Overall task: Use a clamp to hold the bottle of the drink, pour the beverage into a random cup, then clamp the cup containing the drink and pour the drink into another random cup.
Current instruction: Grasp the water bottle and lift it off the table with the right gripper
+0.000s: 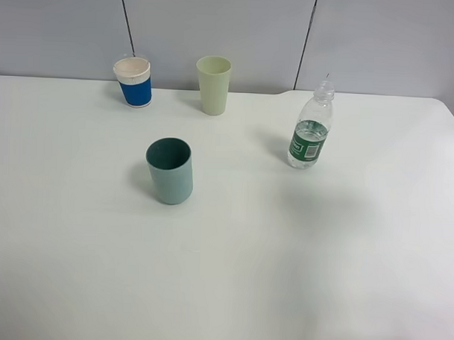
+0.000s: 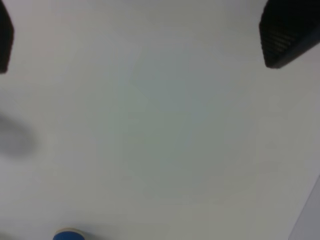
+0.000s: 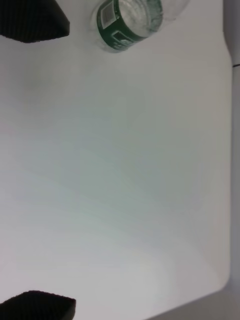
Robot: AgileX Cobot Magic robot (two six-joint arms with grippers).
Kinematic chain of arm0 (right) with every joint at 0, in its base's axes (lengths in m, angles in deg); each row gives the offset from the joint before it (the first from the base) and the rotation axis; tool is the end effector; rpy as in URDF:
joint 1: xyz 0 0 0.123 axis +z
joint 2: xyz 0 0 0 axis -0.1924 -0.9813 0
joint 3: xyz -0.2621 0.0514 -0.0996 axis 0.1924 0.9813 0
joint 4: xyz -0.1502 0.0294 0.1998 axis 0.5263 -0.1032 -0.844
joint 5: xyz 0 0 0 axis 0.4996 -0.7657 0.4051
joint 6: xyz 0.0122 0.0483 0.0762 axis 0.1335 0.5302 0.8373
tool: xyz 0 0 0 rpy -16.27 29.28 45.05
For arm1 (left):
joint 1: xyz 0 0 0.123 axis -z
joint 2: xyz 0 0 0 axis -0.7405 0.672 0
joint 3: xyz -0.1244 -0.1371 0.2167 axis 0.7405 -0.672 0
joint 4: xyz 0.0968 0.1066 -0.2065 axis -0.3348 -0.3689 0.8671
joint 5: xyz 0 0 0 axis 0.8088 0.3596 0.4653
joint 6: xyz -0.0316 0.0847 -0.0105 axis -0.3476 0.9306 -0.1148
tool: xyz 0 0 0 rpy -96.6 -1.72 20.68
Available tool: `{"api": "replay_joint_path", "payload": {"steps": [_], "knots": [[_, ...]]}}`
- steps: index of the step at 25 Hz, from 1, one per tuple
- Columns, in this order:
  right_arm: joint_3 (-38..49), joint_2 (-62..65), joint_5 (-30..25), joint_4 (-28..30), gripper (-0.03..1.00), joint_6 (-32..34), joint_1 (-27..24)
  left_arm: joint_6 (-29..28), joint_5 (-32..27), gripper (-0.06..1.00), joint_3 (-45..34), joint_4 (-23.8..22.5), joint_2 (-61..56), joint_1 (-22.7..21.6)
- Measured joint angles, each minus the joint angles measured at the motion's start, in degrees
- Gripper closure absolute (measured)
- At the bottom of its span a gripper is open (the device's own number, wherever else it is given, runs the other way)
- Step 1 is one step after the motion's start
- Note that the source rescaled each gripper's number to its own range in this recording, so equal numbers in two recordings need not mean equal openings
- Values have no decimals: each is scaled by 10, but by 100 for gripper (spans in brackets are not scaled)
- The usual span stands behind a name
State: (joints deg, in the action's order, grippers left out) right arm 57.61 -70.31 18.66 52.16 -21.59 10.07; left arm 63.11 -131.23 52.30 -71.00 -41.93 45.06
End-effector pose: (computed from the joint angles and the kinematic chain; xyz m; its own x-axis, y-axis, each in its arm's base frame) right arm 0.1441 -0.0049 0.2892 -0.5468 -0.0435 -0.8361 0.0096 0.9983 -0.0583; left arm -0.0057 0.0023 0.2792 -0.4408 -0.0162 -0.8975 -0.0715 0.9973 0.0171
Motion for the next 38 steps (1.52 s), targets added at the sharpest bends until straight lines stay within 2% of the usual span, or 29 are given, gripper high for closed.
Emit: {"api": "replay_joint_path", "payload": {"steps": [5,9,18,25,38], "knots": [[1,-104,38,-21,-3,0,0,0,0,-5,0,0,0,0],[1,-178,96,-21,-3,0,4,0,0,-5,0,0,0,0],[1,-311,235,-19,-3,0,58,0,0,-5,0,0,0,0],[1,-395,299,46,-3,3,66,0,0,-5,0,0,0,0],[1,-510,398,121,-3,3,66,0,0,-5,0,0,0,0]]}}
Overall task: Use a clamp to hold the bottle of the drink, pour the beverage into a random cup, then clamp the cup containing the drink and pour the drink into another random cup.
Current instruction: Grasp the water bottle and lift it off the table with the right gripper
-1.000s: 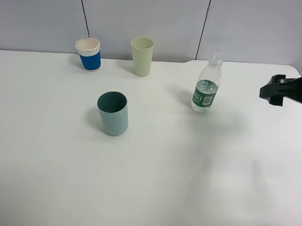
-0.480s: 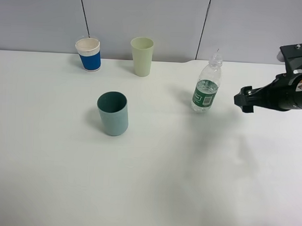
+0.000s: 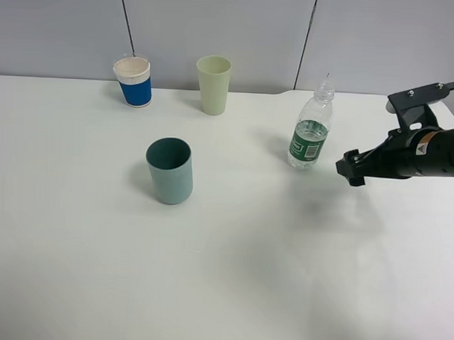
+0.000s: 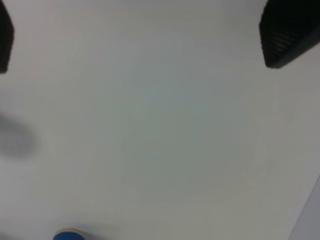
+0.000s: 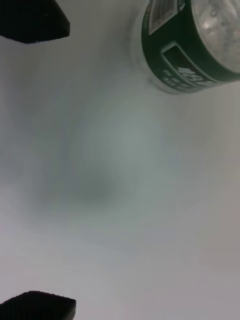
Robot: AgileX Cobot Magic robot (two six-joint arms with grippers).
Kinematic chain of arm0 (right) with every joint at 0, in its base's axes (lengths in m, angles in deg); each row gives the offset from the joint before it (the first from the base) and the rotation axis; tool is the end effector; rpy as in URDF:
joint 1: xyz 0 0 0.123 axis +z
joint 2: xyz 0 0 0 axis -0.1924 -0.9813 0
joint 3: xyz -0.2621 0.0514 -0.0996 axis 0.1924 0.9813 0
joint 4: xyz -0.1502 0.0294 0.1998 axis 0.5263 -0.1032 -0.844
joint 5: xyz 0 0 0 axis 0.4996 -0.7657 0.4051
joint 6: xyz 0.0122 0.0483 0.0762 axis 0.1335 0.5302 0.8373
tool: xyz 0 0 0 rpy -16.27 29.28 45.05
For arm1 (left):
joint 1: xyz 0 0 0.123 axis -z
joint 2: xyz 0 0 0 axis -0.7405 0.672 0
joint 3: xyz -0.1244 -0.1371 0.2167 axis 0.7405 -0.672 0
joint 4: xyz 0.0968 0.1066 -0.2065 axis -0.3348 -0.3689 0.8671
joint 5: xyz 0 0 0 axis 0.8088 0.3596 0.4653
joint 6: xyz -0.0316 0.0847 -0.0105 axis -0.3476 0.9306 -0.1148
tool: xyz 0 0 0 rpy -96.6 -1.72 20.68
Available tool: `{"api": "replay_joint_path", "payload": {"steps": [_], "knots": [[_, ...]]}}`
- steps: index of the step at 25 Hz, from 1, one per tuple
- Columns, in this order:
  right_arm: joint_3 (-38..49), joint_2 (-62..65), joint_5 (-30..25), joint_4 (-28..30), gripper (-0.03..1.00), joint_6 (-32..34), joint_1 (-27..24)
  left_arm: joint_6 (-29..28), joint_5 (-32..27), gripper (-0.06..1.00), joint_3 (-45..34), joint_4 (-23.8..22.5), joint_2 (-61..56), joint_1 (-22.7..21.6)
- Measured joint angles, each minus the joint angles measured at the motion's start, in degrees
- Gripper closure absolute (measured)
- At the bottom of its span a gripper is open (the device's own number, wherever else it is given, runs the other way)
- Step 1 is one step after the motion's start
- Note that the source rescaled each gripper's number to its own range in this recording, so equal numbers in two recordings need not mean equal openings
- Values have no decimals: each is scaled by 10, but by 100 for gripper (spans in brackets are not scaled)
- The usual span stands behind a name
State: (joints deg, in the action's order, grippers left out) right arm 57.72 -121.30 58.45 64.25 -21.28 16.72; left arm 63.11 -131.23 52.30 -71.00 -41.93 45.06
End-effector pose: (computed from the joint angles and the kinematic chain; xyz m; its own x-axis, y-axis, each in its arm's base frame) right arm 0.2727 0.0319 0.1417 -0.6430 -0.3207 -0.6955 -0.3124 0.9390 -0.1442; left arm -0.0057 0.0023 0.2792 -0.4408 -0.0162 -0.8975 -0.0715 0.9973 0.0171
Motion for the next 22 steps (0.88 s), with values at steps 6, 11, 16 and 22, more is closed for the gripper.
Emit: {"api": "replay_joint_path", "payload": {"steps": [6,11,16,22], "knots": [[0,-11,77,37,-3,-3,0,0,0,-5,0,0,0,0],[0,-36,146,53,-3,-3,0,0,0,-5,0,0,0,0],[-1,-80,212,61,-3,-3,0,0,0,-5,0,0,0,0],[-1,-130,295,61,7,-5,0,0,0,-5,0,0,0,0]]}}
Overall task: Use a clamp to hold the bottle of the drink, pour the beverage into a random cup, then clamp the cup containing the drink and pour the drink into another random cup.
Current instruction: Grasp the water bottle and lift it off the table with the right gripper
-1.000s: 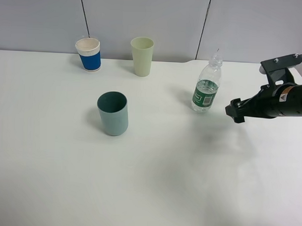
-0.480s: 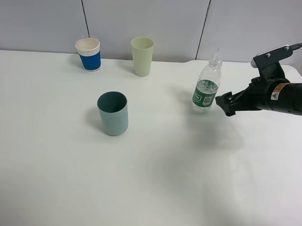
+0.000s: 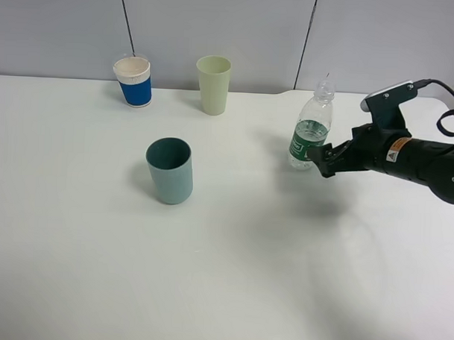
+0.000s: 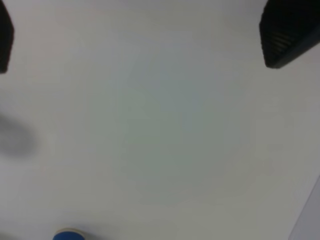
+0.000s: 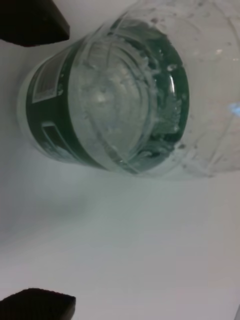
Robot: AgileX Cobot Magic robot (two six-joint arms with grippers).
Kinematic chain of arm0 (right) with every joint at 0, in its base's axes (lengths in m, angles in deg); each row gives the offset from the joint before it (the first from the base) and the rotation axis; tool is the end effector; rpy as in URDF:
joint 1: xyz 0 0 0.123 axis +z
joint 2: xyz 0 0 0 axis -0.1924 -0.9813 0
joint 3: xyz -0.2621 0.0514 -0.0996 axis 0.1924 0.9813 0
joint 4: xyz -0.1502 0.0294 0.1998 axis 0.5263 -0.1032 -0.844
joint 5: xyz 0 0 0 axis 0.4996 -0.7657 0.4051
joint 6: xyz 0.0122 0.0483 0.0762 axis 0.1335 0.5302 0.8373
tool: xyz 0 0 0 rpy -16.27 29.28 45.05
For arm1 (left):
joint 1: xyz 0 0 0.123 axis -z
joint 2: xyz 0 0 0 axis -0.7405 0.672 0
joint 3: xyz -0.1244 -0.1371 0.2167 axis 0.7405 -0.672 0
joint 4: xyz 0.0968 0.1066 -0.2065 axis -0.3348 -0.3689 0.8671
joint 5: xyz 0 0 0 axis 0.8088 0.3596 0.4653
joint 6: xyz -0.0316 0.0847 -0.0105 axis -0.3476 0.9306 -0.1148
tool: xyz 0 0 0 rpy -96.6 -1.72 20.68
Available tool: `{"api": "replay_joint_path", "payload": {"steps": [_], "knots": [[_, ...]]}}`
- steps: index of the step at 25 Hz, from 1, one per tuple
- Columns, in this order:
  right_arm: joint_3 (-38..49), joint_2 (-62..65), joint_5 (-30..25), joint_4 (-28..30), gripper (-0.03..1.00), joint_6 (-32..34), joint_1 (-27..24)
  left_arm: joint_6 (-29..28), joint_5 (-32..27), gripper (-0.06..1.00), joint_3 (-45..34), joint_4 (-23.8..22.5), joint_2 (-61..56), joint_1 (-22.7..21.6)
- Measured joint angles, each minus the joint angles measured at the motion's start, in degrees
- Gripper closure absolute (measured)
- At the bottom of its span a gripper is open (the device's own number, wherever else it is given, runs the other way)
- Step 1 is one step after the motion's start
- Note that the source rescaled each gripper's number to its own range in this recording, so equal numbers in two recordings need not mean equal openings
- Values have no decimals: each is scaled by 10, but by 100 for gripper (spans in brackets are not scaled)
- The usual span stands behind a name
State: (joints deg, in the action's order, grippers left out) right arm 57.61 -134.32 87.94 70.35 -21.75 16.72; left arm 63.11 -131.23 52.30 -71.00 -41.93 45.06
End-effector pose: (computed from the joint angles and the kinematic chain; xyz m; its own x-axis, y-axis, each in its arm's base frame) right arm 0.2968 0.0513 0.1125 -0.3870 -0.3184 -0.8654 -0.4331 0.8913 -0.1342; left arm -0.0057 0.0023 0.2792 -0.4408 -0.0162 -0.8975 -0.0715 0.9973 0.0171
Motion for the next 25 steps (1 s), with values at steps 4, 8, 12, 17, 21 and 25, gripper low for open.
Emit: {"api": "replay_joint_path", "payload": {"steps": [4,8,12,17,21,25], "knots": [[0,-21,44,1,12,0,0,0,0,-5,0,0,0,0],[-1,-39,78,5,13,-1,0,0,0,-5,0,0,0,0],[-1,-53,112,15,13,-8,0,0,0,-5,0,0,0,0],[-2,-75,145,19,13,-9,0,0,0,-5,0,0,0,0],[-19,-85,148,37,13,-9,0,0,0,-5,0,0,0,0],[-29,-85,157,43,13,-9,0,0,0,-5,0,0,0,0]]}}
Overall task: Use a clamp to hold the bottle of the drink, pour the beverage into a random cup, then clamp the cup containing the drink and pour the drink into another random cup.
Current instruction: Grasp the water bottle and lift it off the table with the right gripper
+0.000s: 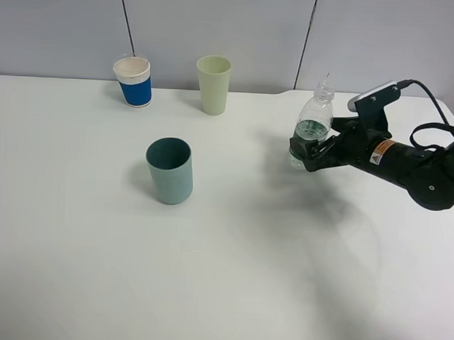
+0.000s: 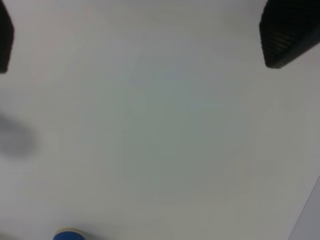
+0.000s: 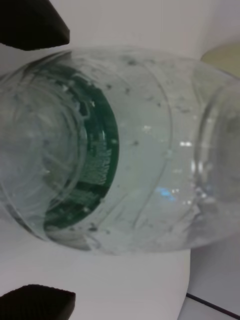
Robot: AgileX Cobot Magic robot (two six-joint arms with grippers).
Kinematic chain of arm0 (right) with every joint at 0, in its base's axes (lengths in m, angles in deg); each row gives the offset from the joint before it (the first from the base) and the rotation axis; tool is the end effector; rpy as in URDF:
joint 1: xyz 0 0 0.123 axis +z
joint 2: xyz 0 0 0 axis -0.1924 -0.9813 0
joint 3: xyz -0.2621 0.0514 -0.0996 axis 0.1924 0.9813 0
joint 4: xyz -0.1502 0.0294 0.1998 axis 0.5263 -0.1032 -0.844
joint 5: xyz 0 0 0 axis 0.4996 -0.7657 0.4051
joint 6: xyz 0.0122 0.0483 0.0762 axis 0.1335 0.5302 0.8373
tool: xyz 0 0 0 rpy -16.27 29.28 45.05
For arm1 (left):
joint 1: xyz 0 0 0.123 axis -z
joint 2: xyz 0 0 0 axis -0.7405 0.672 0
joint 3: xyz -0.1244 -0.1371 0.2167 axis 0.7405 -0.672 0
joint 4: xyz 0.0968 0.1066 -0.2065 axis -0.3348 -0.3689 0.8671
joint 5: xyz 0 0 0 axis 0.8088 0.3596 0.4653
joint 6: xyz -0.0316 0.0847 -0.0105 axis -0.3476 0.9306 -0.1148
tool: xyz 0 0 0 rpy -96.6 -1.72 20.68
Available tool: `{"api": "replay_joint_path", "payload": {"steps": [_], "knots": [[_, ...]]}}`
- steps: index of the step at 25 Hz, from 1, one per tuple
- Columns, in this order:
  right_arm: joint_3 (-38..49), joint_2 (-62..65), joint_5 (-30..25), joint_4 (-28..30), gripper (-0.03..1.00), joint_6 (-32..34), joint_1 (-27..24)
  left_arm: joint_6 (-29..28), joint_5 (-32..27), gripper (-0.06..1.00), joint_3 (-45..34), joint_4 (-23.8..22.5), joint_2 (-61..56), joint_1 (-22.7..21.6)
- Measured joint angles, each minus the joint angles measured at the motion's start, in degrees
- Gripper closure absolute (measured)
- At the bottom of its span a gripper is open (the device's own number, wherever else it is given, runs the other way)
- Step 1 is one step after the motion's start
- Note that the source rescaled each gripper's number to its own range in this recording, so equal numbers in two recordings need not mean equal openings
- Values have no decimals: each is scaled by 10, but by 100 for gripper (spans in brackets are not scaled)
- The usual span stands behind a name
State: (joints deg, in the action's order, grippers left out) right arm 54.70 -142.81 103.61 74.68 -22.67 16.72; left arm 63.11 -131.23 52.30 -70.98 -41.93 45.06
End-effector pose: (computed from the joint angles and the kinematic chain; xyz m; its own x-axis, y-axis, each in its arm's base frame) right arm 0.3130 0.0641 0.0975 -0.2170 -0.2778 -0.9358 -0.5097 0.8498 -0.1341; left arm -0.0057 0.0023 0.2792 -0.4407 -0.0164 -0.8975 -0.0714 0.9973 0.0169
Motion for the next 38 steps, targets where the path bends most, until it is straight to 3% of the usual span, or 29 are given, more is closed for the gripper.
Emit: {"api": "replay_joint_path", "payload": {"steps": [3,7,10,13,22,27,34,38], "knots": [[0,0,2,1,16,-4,0,0,0,-5,0,0,0,0],[0,0,3,1,32,-6,0,0,0,-5,0,0,0,0],[0,0,-4,1,57,-6,0,0,0,-5,0,0,0,0],[0,0,-12,1,97,-6,0,0,0,-5,0,0,0,0],[0,0,-13,1,97,-6,0,0,0,-5,0,0,0,0],[0,4,-19,0,97,30,4,0,0,-5,0,0,0,0],[0,40,-63,0,97,41,22,0,0,-5,0,0,0,0],[-14,73,-137,-15,97,41,52,0,0,-5,0,0,0,0]]}}
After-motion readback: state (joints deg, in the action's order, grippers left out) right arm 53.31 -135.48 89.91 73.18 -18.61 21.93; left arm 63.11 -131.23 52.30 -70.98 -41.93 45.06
